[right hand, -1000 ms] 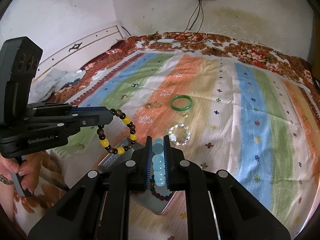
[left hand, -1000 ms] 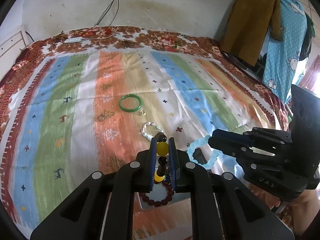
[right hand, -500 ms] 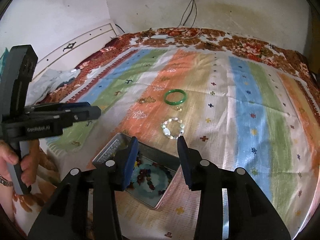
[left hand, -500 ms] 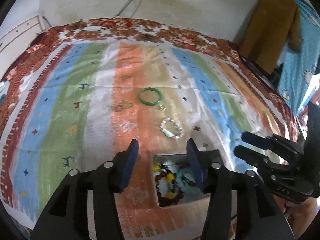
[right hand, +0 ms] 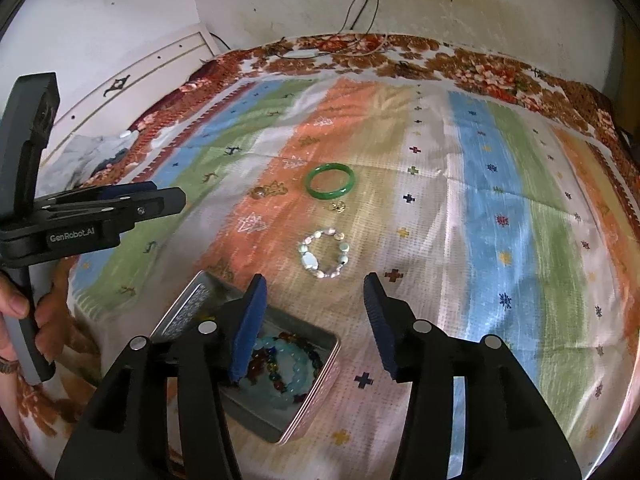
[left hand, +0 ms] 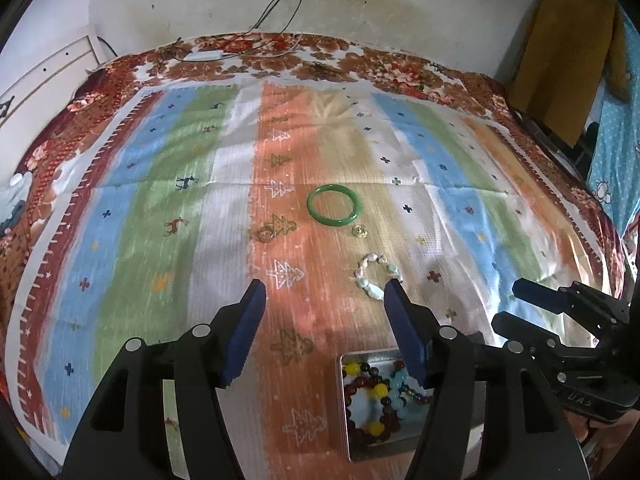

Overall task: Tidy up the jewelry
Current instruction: 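Move left tool to green jade bangle while right tool approaches white pearl bracelet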

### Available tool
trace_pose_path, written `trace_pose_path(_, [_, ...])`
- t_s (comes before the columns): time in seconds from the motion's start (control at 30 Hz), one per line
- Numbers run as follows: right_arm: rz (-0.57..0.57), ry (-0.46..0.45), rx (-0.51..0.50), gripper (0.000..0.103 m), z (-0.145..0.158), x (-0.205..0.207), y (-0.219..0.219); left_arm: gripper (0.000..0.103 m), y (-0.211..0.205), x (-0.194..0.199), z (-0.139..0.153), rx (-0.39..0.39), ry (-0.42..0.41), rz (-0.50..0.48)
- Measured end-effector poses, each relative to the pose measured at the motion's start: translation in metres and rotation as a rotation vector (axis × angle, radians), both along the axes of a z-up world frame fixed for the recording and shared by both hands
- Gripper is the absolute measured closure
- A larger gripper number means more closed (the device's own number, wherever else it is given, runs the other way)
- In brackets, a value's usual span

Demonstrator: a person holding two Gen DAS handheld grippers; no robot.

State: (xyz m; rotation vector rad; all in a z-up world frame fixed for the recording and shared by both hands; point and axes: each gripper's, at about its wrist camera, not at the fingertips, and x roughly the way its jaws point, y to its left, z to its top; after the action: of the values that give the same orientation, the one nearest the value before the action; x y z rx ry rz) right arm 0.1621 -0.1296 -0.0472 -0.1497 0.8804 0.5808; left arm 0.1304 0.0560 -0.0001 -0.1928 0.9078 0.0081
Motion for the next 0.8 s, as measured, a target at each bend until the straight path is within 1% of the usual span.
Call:
trace_pose_path(0.23, [-0.026,0.031,0.0,0.051,-0.006,0.021,0.002,0.041,-0.001,0.021,-0.006,0.028,0.023,-0.008])
trace_pose_path(0.47, [-0.019,0.048,-0.033,0.049,-0.015,0.036,0.011,0.041,0.002,0.044,-0.011,0.016,0.041,-0.008])
trace_pose_path(0.63, [-0.015,0.081,-0.02,0.049,-0.019,0.044,0.013,0.041,0.002,0.053,-0.013,0.009,0.048,-0.016])
trace_pose_path(0.67, [-0.016,0.09,-0.016,0.049,-0.02,0.047,0.014,0.039,0.002,0.056,-0.014,0.011,0.051,-0.013])
trace_pose_path(0.8, [-0.016,0.103,-0.023,0.049,-0.024,0.053,0.017,0.039,0.004,0.067,-0.02,0.014,0.072,-0.012])
